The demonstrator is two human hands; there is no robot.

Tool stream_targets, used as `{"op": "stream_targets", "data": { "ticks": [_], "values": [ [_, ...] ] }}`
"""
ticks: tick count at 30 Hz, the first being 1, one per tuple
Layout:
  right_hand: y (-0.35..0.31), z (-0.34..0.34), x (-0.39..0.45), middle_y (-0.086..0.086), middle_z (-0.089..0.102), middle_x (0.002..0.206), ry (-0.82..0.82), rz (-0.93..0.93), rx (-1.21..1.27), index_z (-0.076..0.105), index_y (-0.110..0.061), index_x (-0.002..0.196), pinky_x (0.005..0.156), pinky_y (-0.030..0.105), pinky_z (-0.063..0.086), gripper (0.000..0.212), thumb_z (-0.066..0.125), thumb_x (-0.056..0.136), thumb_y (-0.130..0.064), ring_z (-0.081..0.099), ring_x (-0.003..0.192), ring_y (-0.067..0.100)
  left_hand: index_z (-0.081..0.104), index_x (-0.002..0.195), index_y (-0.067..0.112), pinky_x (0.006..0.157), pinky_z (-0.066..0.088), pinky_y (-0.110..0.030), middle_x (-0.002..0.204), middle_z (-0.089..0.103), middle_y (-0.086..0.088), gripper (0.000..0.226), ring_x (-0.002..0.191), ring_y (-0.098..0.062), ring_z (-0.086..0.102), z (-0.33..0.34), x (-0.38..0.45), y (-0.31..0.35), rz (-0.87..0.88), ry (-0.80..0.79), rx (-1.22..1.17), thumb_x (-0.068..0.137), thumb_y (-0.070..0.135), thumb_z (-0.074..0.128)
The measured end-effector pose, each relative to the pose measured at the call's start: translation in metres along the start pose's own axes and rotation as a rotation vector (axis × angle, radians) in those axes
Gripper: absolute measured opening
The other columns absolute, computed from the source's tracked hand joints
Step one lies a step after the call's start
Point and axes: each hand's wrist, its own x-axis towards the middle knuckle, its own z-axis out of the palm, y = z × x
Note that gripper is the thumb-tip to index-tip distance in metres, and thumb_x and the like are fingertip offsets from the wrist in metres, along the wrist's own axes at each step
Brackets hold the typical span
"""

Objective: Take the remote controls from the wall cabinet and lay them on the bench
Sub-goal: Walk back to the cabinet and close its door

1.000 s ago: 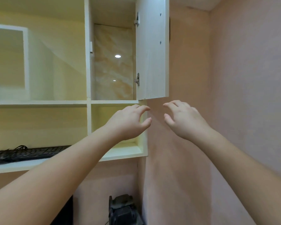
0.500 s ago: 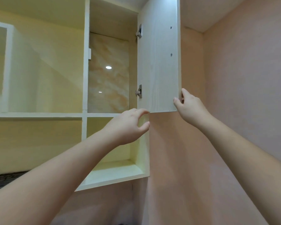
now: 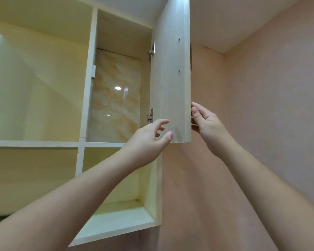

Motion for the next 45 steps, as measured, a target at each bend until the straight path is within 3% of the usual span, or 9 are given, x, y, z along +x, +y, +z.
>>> {"op": "stream_targets", "data": {
  "ticks": [8,12,15,22,26,32,37,41,45],
  "values": [
    [0.001,0.02,0.042,0.001,0.063,0.126,-0.067,-0.091,0.129,0.051,-0.023,0.136,0.093,0.033,0.052,0.037,0.044,0.101,-0.015,0.065,0.109,0.017,0.038,0.141,0.034,0.073,0.047,-0.016,0.118,0.055,0.018,0.068,0.106,-0.005,0.059,0.003,0.028,0.022,-0.067,0.23,-0.159,0.082,0.052,0.067],
    [-0.002,0.032,0.067,-0.003,0.059,0.131,-0.065,-0.106,0.137,0.049,-0.023,0.135,0.099,0.036,0.05,0.036,0.044,0.101,-0.015,0.061,0.113,0.012,0.049,0.131,0.029,0.069,0.056,-0.023,0.1,0.061,0.018,0.053,0.087,0.001,0.061,-0.013,0.033,0.019,-0.134,0.295,-0.146,0.082,0.032,0.069],
    [-0.005,0.048,0.086,-0.005,0.053,0.136,-0.032,-0.153,0.113,0.045,-0.029,0.137,0.103,0.039,0.046,0.039,0.048,0.099,-0.025,0.055,0.12,0.012,0.045,0.119,0.032,0.061,0.048,-0.013,0.087,0.051,0.024,0.04,0.077,0.001,0.055,-0.03,0.03,0.012,-0.161,0.283,-0.14,0.085,0.027,0.067],
    [-0.025,0.094,0.122,-0.015,0.047,0.134,-0.029,-0.229,0.207,0.038,-0.033,0.142,0.108,0.032,0.037,0.048,0.039,0.097,-0.049,0.043,0.128,0.007,0.053,0.13,0.028,0.084,0.058,-0.034,0.112,0.068,0.012,0.051,0.097,-0.009,0.068,-0.063,0.014,-0.014,-0.216,0.235,-0.169,0.082,0.026,0.071],
    [-0.041,0.105,0.144,-0.012,0.049,0.136,-0.034,-0.267,0.323,0.034,-0.026,0.146,0.102,0.027,0.04,0.051,0.037,0.099,-0.046,0.048,0.121,0.004,0.055,0.13,0.026,0.083,0.059,-0.036,0.114,0.069,0.007,0.049,0.096,-0.013,0.07,-0.074,0.016,-0.022,-0.237,0.19,-0.178,0.084,0.02,0.07],
    [-0.031,0.136,0.161,-0.01,0.039,0.144,-0.094,-0.366,0.055,0.021,-0.039,0.148,0.108,0.038,0.037,0.061,0.051,0.095,-0.04,0.043,0.127,0.011,0.061,0.121,0.027,0.069,0.056,-0.021,0.107,0.073,0.012,0.034,0.095,-0.006,0.07,-0.097,0.008,-0.047,-0.254,0.132,-0.233,0.09,0.015,0.066],
    [-0.015,0.153,0.176,-0.014,0.022,0.156,-0.099,-0.444,-0.038,0.018,-0.035,0.15,0.115,0.047,0.028,0.067,0.052,0.092,-0.044,0.028,0.14,0.012,0.058,0.127,0.025,0.079,0.055,-0.028,0.113,0.072,0.008,0.04,0.104,-0.011,0.069,-0.108,0.009,-0.066,-0.271,0.107,-0.287,0.089,0.015,0.067],
    [-0.002,0.159,0.184,-0.017,0.002,0.16,-0.129,-0.533,-0.214,0.006,-0.034,0.152,0.12,0.039,0.012,0.074,0.046,0.093,-0.052,0.007,0.146,0.009,0.059,0.124,0.024,0.074,0.055,-0.024,0.11,0.074,0.005,0.038,0.1,-0.013,0.07,-0.112,0.012,-0.075,-0.263,0.124,-0.322,0.089,0.012,0.067],
    [0.013,0.181,0.185,-0.012,-0.014,0.16,-0.033,-0.573,-0.506,-0.011,-0.025,0.152,0.117,0.031,-0.005,0.075,0.022,0.095,-0.061,-0.014,0.145,0.004,0.06,0.124,0.023,0.079,0.056,-0.025,0.105,0.075,0.005,0.039,0.095,-0.012,0.071,-0.109,0.013,-0.094,-0.263,0.282,-0.319,0.087,0.012,0.069]
  ]
}}
